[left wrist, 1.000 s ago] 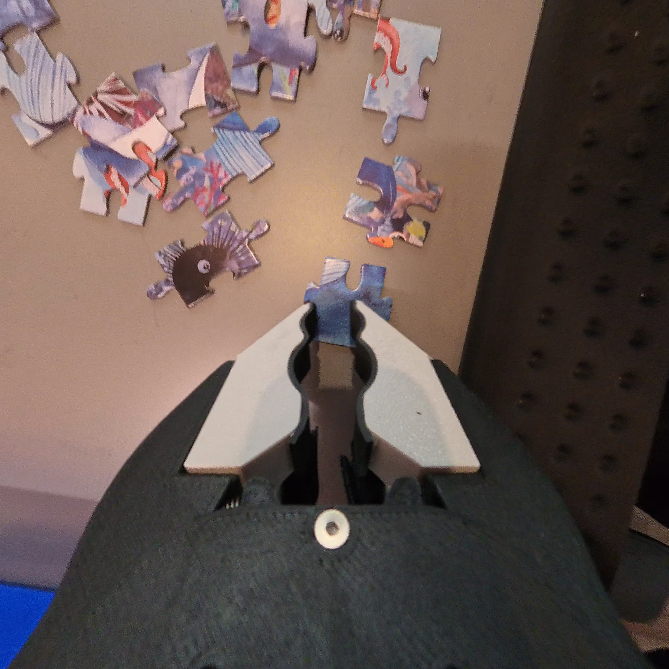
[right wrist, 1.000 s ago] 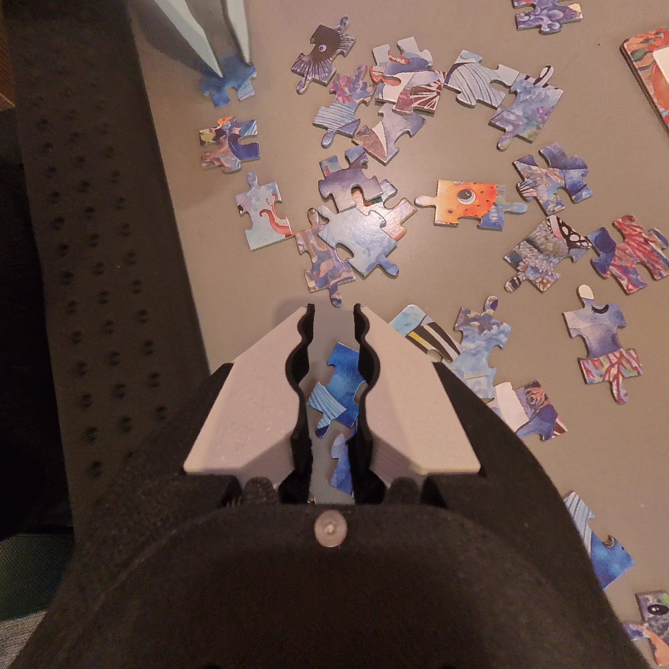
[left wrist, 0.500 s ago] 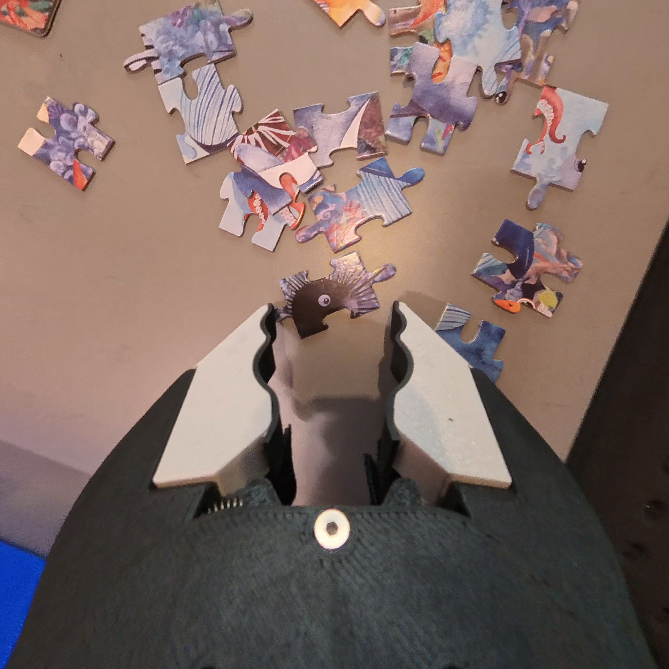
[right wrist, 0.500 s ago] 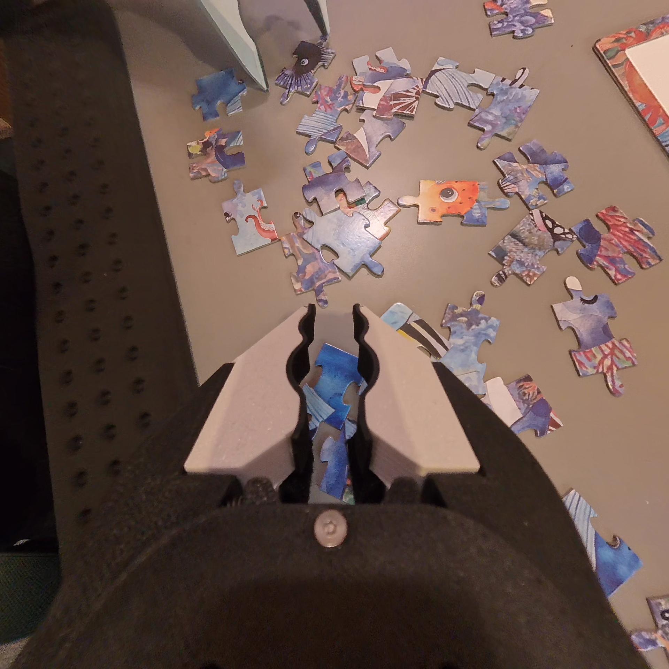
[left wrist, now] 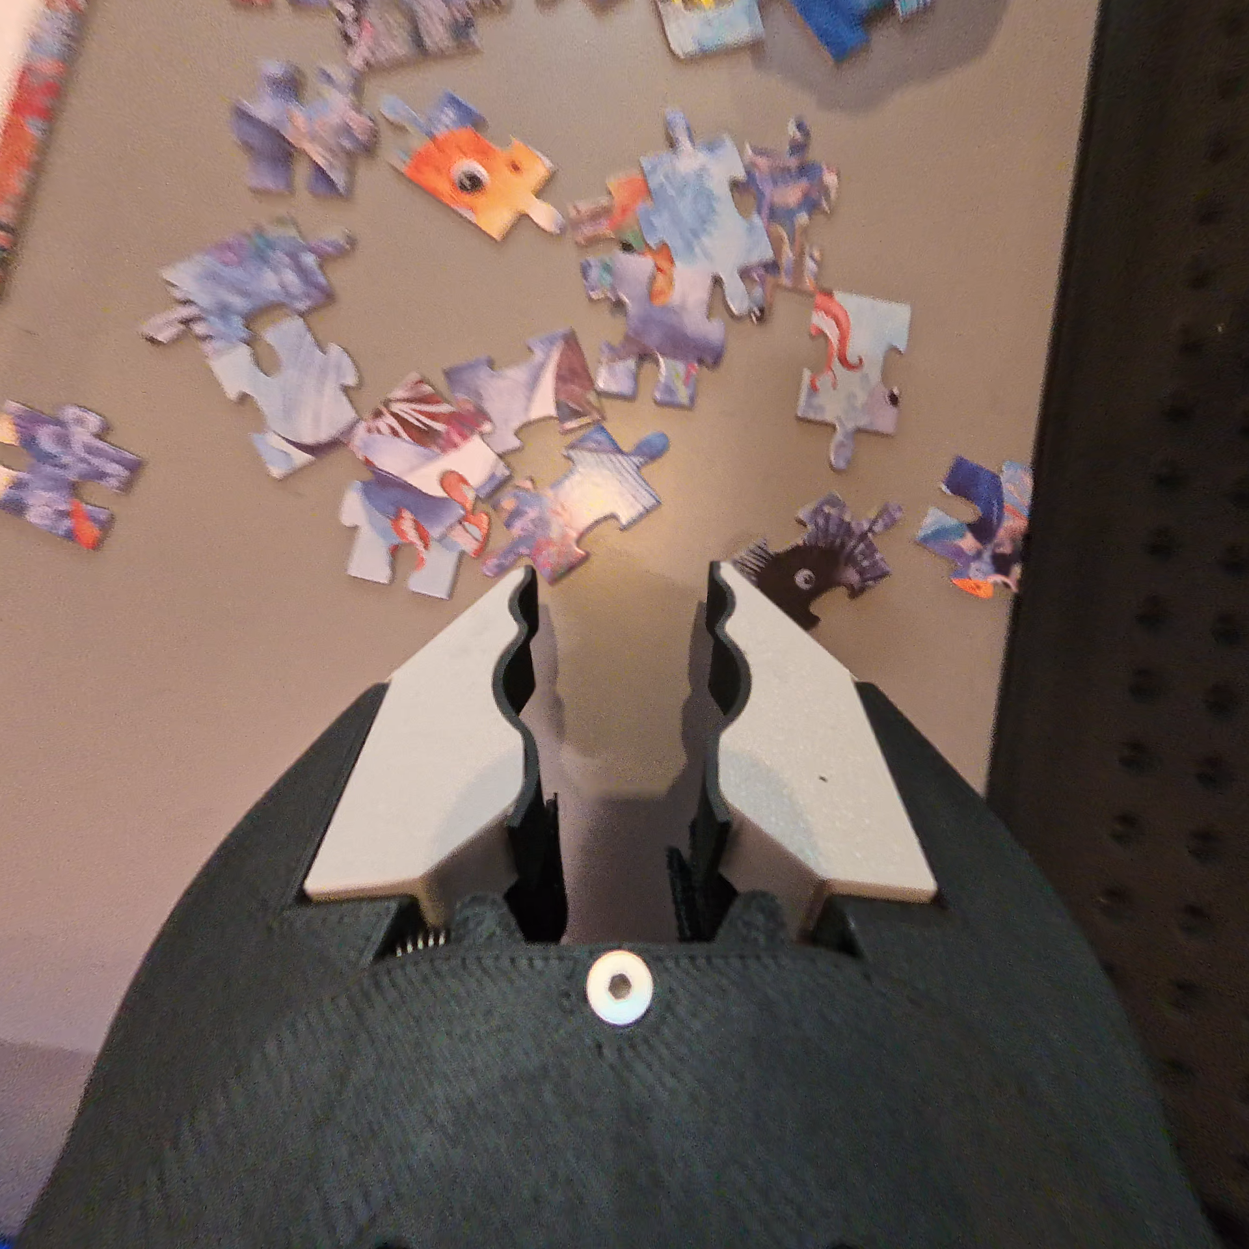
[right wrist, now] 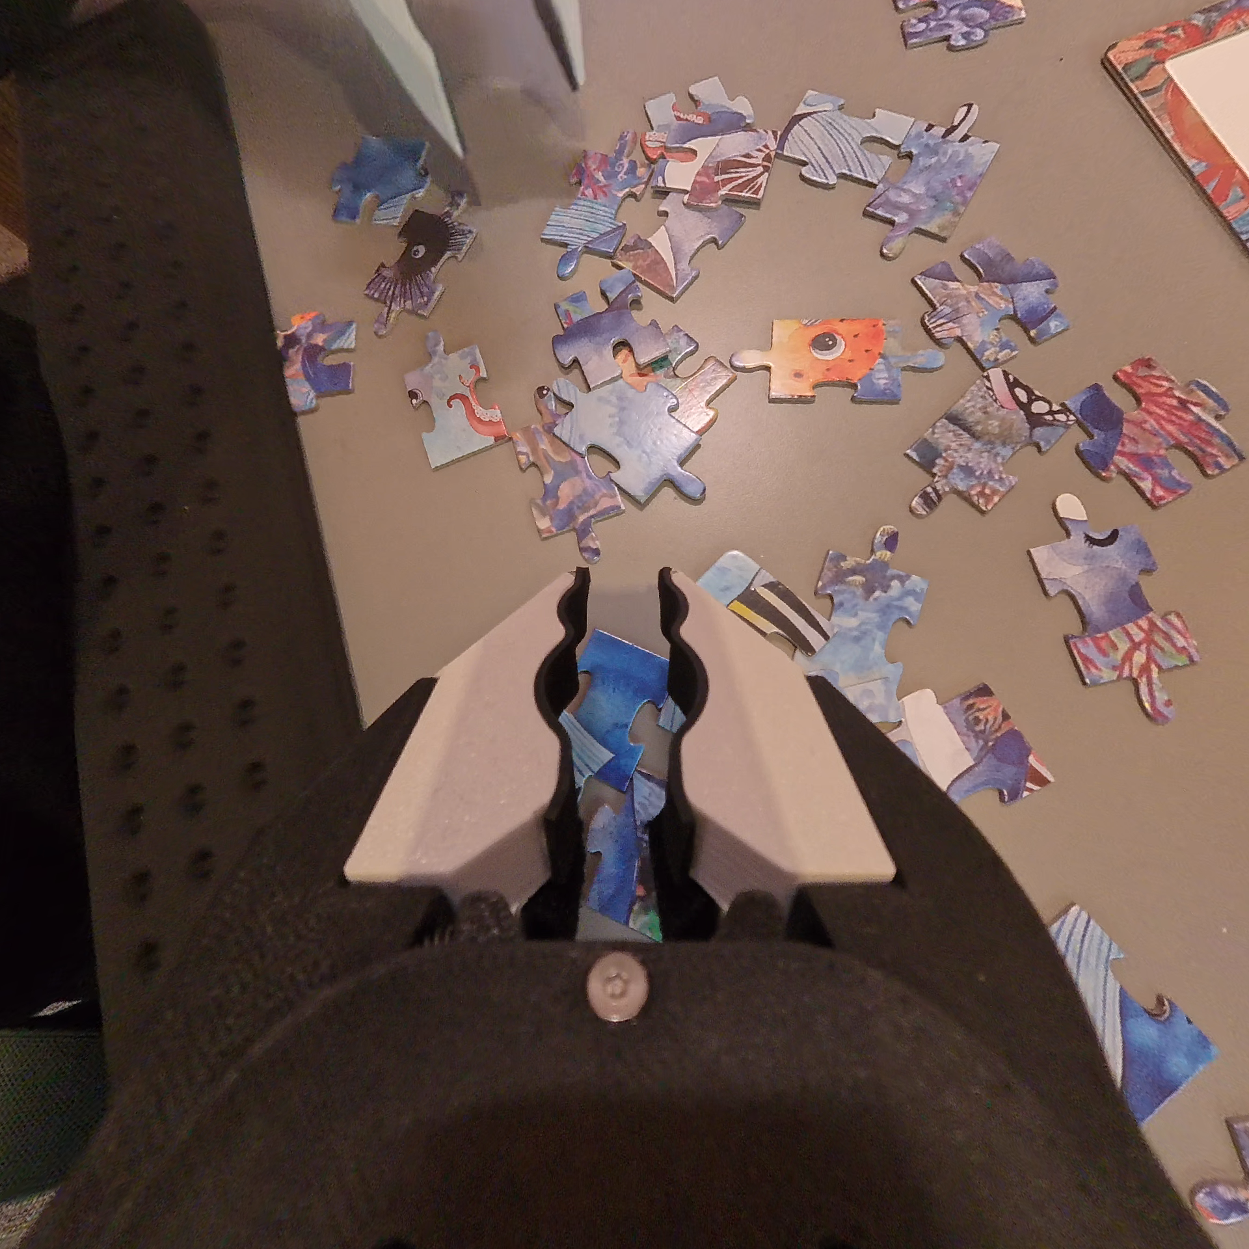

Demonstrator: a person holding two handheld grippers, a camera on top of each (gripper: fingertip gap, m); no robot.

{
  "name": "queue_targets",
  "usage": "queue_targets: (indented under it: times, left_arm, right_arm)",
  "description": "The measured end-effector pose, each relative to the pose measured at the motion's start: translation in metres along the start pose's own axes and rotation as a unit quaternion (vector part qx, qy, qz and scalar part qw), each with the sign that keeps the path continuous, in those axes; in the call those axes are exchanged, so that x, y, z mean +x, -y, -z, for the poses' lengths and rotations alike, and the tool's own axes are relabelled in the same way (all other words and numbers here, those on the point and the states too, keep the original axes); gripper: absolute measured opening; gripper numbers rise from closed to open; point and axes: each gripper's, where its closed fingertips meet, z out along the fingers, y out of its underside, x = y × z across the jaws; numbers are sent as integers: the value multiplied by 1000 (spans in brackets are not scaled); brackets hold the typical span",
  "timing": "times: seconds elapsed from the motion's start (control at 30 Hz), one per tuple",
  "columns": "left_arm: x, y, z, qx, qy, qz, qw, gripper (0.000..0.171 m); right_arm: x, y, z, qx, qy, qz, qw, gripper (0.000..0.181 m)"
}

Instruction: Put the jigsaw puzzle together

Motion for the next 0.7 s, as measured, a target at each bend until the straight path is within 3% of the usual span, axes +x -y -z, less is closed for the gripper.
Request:
queue_targets:
  times: [0.1, 0.2, 0.37, 0.53, 0.7]
  left_arm:
    - [-21, 9, -1, 1, 54, -20, 998, 50]
    - [-39, 8, -9, -37, 96, -44, 994, 57]
    - [-49, 28, -27, -15, 78, -25, 997, 55]
    - [-64, 22, -41, -40, 71, 33, 996, 57]
    - [-64, 24, -45, -20, 61, 50, 997, 41]
  right_arm:
    - [1, -1, 0, 0, 0, -1, 1000, 19]
    - [2, -1, 0, 1, 0, -3, 1000, 19]
    - [2, -1, 0, 3, 1, -3, 1000, 19]
    - [2, -2, 1, 6, 0, -3, 1000, 19]
    - [3, -3, 1, 5, 1, -2, 1000, 19]
